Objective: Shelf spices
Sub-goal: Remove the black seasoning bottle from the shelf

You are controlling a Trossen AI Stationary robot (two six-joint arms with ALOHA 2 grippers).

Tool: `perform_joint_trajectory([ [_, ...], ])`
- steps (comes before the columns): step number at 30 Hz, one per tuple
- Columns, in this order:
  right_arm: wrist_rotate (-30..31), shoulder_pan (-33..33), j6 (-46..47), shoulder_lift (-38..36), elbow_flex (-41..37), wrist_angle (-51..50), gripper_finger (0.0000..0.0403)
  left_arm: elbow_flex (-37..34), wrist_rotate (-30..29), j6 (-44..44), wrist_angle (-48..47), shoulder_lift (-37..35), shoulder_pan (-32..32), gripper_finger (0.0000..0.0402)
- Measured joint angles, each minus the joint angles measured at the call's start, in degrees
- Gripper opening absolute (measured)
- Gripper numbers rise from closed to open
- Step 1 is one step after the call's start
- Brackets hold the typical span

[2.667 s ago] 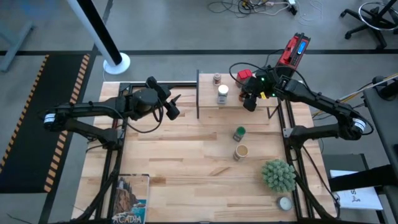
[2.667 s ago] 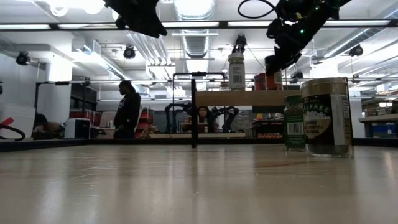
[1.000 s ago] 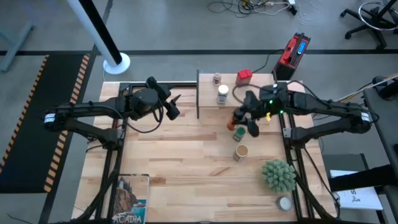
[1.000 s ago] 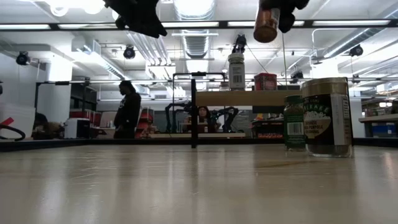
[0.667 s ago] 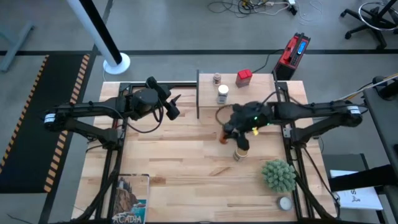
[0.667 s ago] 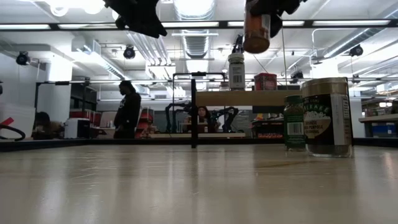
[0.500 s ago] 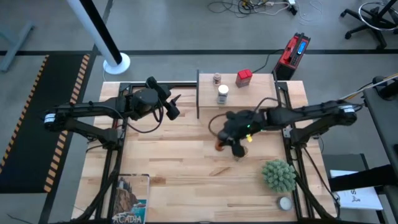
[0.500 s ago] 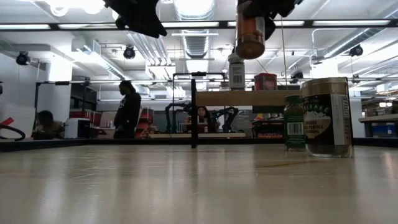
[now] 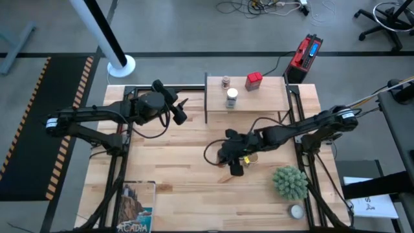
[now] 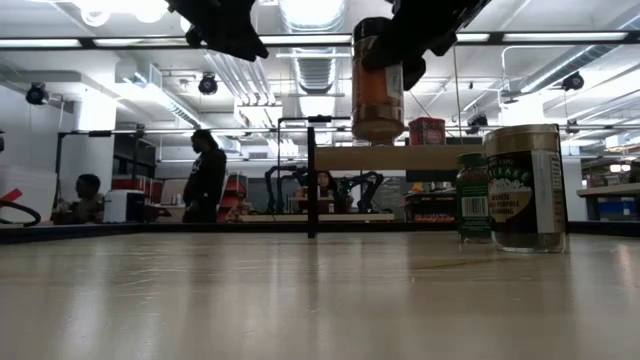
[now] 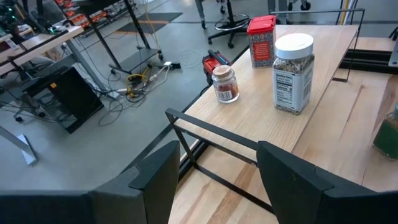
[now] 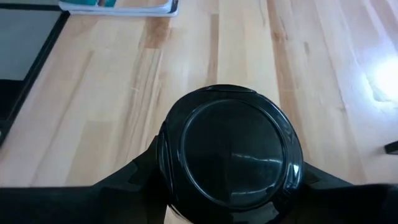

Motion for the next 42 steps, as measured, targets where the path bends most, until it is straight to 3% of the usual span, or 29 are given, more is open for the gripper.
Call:
perform_joint_trajectory([
  [8, 4.4, 1.3, 1.8, 3.6, -1.1, 3.4, 0.0173, 0.0, 0.0, 0.0, -1.0, 0.0, 0.0, 0.0204],
  [23, 9.1, 1.5, 7.6, 4.1, -13.0, 20.0, 0.0171, 0.0, 0.0, -0.2, -1.2, 0.0, 0.0, 0.0204],
  [42, 10.4, 1.7, 5.9, 12.2, -13.6, 28.2, 0.0173, 0.0, 0.0, -0.2, -1.1, 0.0, 0.0, 0.0204],
])
